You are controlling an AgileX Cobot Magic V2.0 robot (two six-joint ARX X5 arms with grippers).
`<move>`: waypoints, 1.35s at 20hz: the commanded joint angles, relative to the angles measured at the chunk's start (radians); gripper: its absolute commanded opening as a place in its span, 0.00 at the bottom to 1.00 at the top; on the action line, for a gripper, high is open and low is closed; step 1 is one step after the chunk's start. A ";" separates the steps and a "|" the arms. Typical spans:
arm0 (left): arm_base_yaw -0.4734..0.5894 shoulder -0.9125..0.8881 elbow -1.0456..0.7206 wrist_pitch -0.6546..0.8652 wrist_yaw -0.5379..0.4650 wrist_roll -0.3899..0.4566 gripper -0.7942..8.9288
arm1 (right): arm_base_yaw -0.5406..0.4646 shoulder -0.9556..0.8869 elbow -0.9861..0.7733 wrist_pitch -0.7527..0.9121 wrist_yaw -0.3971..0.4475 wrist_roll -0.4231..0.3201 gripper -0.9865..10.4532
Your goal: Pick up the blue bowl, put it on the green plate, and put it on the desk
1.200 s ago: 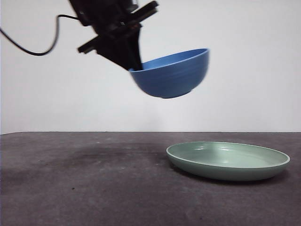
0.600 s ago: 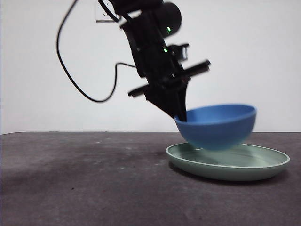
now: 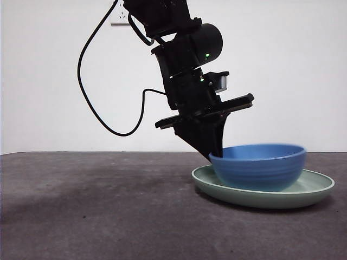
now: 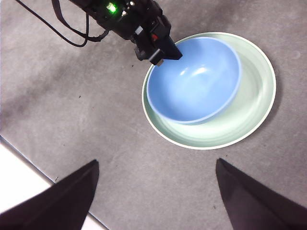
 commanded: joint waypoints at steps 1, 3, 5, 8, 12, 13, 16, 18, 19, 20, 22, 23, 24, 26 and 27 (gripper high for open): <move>-0.015 0.027 0.030 0.003 -0.004 -0.001 0.29 | 0.004 0.005 0.018 0.006 0.000 0.010 0.43; -0.017 0.027 0.030 0.002 -0.003 -0.001 0.31 | 0.004 0.005 0.018 0.006 0.000 0.010 0.43; -0.017 0.021 0.033 -0.010 -0.003 -0.002 0.31 | 0.004 0.005 0.018 0.006 0.000 0.010 0.43; -0.015 -0.013 0.037 -0.022 -0.003 -0.002 0.31 | 0.004 0.005 0.018 0.006 0.000 0.010 0.43; 0.003 -0.139 0.037 -0.017 -0.003 -0.002 0.31 | 0.004 0.005 0.018 0.006 0.000 0.010 0.43; 0.008 -0.180 0.037 -0.018 -0.003 -0.002 0.31 | 0.004 0.005 0.018 0.006 0.000 0.010 0.43; 0.039 -0.303 0.037 -0.026 -0.003 -0.003 0.31 | 0.004 0.005 0.018 0.006 0.001 0.010 0.43; 0.063 -0.382 0.037 -0.040 -0.003 -0.003 0.31 | 0.004 0.005 0.018 0.006 0.005 0.010 0.43; 0.076 -0.423 0.036 -0.058 -0.003 -0.003 0.31 | 0.004 0.005 0.018 0.006 0.008 0.010 0.43; 0.088 -0.459 0.034 -0.080 -0.003 0.000 0.31 | 0.004 0.005 0.018 0.007 0.009 0.010 0.43; 0.113 -0.541 0.003 -0.106 -0.003 0.008 0.31 | 0.004 0.005 0.018 0.007 0.020 0.010 0.43; 0.129 -0.591 -0.036 -0.098 -0.003 0.009 0.31 | 0.004 0.005 0.018 0.006 0.029 0.010 0.43; 0.143 -0.642 -0.084 -0.091 -0.003 0.009 0.31 | 0.004 0.005 0.018 0.006 0.029 0.010 0.43; 0.174 -0.750 -0.203 -0.080 -0.003 0.020 0.31 | 0.004 0.005 0.018 0.006 0.029 0.010 0.43; 0.186 -0.807 -0.270 -0.074 -0.003 0.033 0.31 | 0.004 0.005 0.018 0.006 0.029 0.010 0.43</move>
